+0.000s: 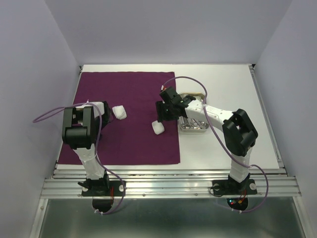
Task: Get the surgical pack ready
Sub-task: Adjust the medical item in the surgical kit.
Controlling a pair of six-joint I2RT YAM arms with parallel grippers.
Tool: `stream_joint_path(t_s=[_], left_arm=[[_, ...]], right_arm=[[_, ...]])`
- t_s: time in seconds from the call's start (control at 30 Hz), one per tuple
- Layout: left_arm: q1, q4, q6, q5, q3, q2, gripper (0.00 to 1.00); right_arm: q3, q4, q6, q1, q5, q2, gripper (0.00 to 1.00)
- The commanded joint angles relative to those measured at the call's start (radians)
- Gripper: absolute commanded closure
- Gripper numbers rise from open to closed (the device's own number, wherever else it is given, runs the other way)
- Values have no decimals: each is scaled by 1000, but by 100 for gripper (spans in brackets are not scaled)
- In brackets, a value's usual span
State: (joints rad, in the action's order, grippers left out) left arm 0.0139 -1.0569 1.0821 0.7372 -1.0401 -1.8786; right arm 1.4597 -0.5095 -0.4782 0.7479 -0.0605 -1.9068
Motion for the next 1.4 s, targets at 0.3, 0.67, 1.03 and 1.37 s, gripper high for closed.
stream_joint_path(t_s=[0.3, 0.67, 1.03, 1.37], left_arm=[[12, -11, 33, 1, 18, 3, 56], [12, -26, 33, -2, 17, 21, 50], [12, -34, 30, 4, 12, 1, 58], [12, -8, 9, -12, 17, -13, 59]], right_arm=[[41, 16, 9, 10, -13, -6, 37], [47, 16, 13, 10, -24, -14, 37], [57, 28, 0, 10, -30, -23, 37], [44, 28, -8, 10, -48, -18, 37]])
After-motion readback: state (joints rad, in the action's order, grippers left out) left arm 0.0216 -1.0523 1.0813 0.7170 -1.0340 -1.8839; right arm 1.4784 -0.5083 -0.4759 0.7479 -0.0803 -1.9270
